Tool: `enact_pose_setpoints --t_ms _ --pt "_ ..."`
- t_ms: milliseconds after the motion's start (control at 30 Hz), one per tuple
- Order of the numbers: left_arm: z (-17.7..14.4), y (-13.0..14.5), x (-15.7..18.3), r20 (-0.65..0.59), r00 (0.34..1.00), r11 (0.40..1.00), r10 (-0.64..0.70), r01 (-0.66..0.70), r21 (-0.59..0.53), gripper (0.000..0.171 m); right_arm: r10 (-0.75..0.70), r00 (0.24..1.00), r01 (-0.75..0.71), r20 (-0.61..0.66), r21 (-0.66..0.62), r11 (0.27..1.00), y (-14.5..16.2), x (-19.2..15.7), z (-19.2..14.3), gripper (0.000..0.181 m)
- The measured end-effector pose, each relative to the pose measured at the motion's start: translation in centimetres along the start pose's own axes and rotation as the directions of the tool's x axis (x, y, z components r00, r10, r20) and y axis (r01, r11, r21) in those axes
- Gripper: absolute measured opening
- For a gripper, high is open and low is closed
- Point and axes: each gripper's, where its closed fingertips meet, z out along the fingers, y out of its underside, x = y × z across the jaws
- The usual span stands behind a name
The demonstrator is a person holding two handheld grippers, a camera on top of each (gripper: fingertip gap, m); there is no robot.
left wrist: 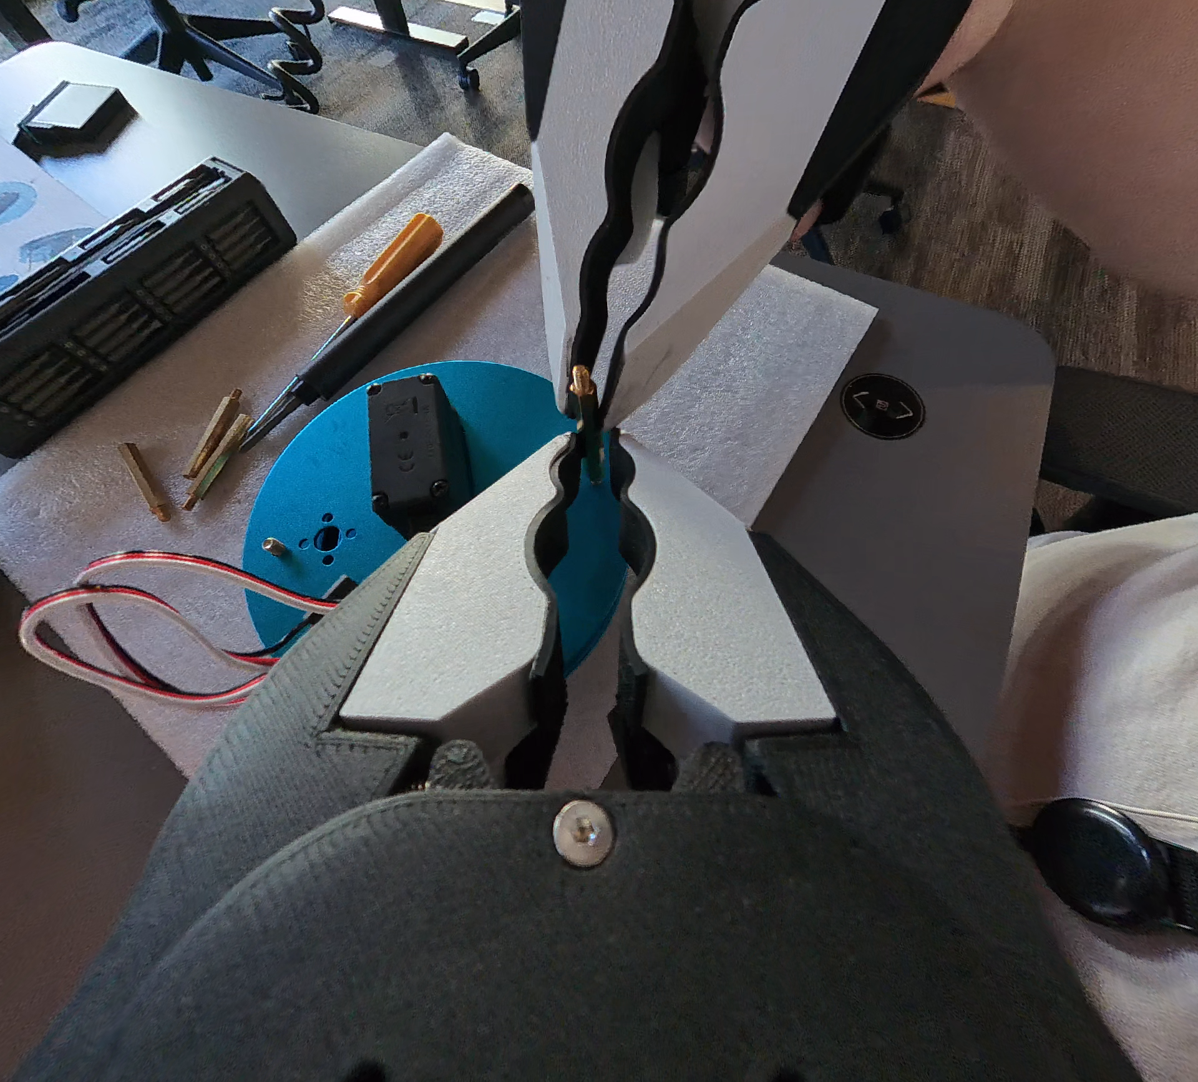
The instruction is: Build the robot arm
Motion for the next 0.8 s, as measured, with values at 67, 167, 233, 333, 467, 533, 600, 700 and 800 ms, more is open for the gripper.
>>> enact_pose_setpoints --t_ms 67,167,233,333,467,533,600,700,800 --pt "-0.1 0.1 0.0 -0.008 1.000 1.000 -0.007 0.007 0.007 0.005 -0.067 0.997 0.067 0.027 0.020 0.998 -0.8 -0.2 -0.3 0.008" --pt "-0.2 0.1 0.0 -0.009 1.000 1.000 -0.009 0.009 0.019 0.004 -0.042 0.996 0.040 0.073 0.036 0.999 -1.5 -0.1 -0.6 0.009" --pt "-0.2 0.2 0.1 -0.017 1.000 1.000 -0.011 0.011 0.018 0.004 -0.047 0.996 0.045 0.078 0.038 0.998 -1.6 0.0 -0.6 0.009" --pt "-0.2 0.2 0.0 -0.022 1.000 1.000 -0.012 0.012 0.020 0.004 -0.053 0.995 0.050 0.080 0.045 0.998 -1.6 -0.3 -0.5 0.002" --pt "-0.1 0.1 0.1 -0.022 1.000 1.000 -0.001 0.002 0.025 0.004 -0.054 0.998 0.052 0.031 0.059 0.997 -1.7 -0.2 -0.8 0.005" --pt "-0.1 0.1 0.1 -0.021 1.000 1.000 0.004 -0.004 0.025 0.004 -0.058 0.998 0.055 0.028 0.071 0.996 -2.0 -0.2 -1.0 0.005" --pt "-0.1 0.1 0.2 -0.020 1.000 1.000 0.011 -0.010 0.025 0.004 -0.057 0.998 0.056 0.036 0.040 0.998 -1.9 -0.1 -1.1 0.004" --pt "-0.1 0.2 0.2 -0.018 1.000 1.000 0.015 -0.015 0.026 0.005 -0.073 0.996 0.074 0.045 -0.028 0.997 -1.7 0.1 -1.3 0.005" --pt "-0.1 0.2 0.2 -0.018 1.000 0.999 0.014 -0.013 0.030 0.004 -0.074 0.992 0.080 0.097 -0.053 0.995 -2.1 -0.4 -1.6 0.009"
